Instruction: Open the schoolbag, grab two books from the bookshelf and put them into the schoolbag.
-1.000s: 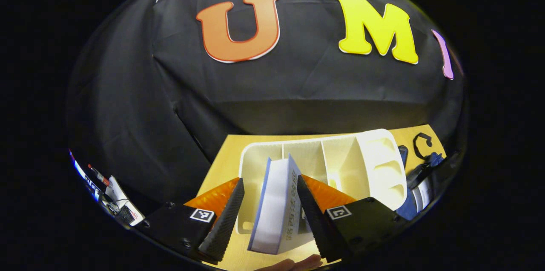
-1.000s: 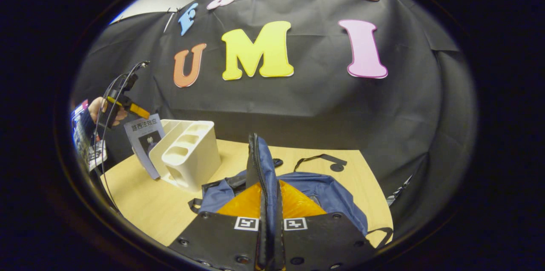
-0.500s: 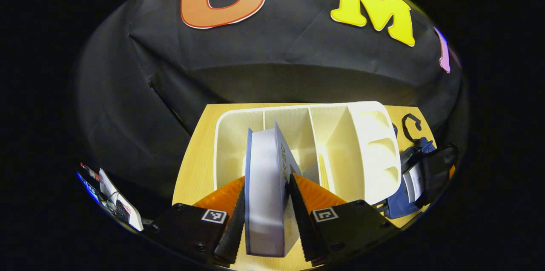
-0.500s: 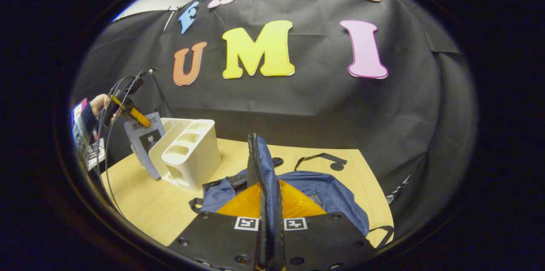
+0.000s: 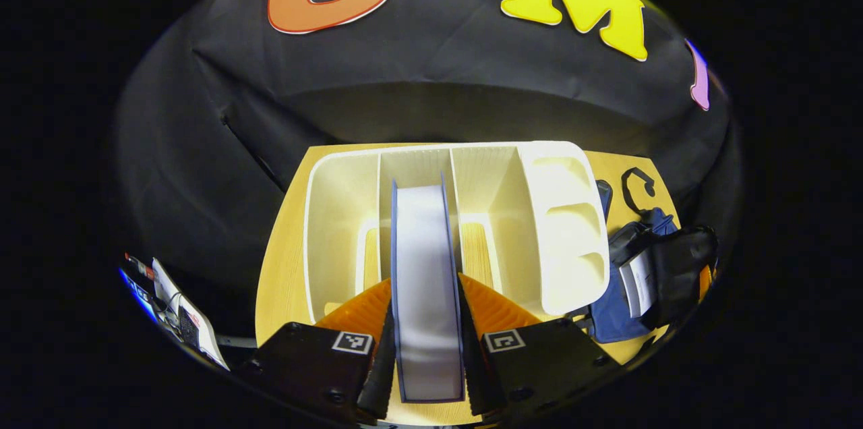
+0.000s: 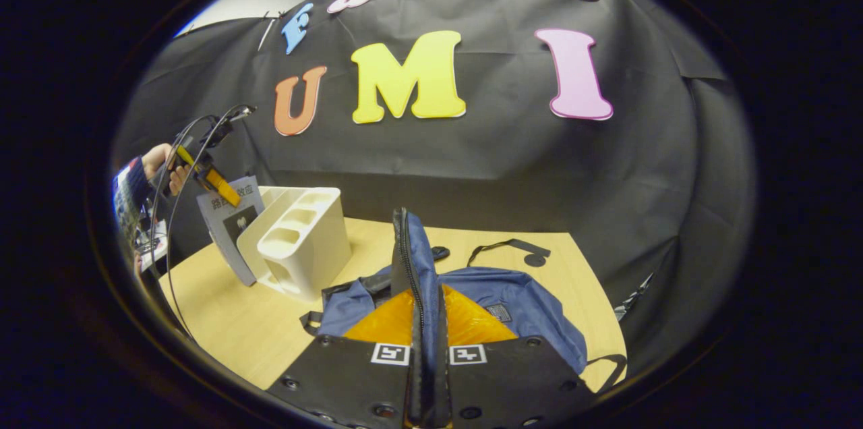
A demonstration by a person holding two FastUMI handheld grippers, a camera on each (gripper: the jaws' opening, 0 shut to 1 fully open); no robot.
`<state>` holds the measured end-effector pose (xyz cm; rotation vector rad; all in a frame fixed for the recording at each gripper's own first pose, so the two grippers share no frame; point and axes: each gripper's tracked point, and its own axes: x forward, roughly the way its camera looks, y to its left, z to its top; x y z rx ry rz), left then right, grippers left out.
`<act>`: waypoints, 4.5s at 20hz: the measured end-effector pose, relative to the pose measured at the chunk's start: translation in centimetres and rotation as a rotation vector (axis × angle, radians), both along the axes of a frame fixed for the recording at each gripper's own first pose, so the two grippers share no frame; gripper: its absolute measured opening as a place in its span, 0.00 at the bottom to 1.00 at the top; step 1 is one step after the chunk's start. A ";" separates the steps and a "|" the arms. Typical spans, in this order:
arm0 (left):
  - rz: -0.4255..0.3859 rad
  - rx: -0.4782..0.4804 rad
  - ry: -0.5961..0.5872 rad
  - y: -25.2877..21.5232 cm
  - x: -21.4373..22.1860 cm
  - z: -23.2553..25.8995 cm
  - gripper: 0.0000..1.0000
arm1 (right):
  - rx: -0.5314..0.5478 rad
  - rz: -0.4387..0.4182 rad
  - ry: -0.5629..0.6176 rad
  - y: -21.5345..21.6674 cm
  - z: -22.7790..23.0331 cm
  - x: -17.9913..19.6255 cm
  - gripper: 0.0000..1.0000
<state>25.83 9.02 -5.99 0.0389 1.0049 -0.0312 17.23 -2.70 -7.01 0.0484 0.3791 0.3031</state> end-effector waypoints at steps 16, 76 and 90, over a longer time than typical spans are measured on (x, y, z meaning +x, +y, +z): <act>0.265 -0.213 -0.071 1.2 -11.7 2.6 0.47 | -0.021 0.009 0.029 0.2 -2.3 -0.8 0.07; 0.169 -0.934 -0.264 -33.4 -7.8 -5.2 0.44 | 0.080 0.141 -0.101 0.1 4.8 -0.2 0.06; 0.158 -0.991 -0.285 -43.4 -6.0 -8.3 0.44 | 0.062 0.160 -0.127 1.6 6.2 -1.0 0.07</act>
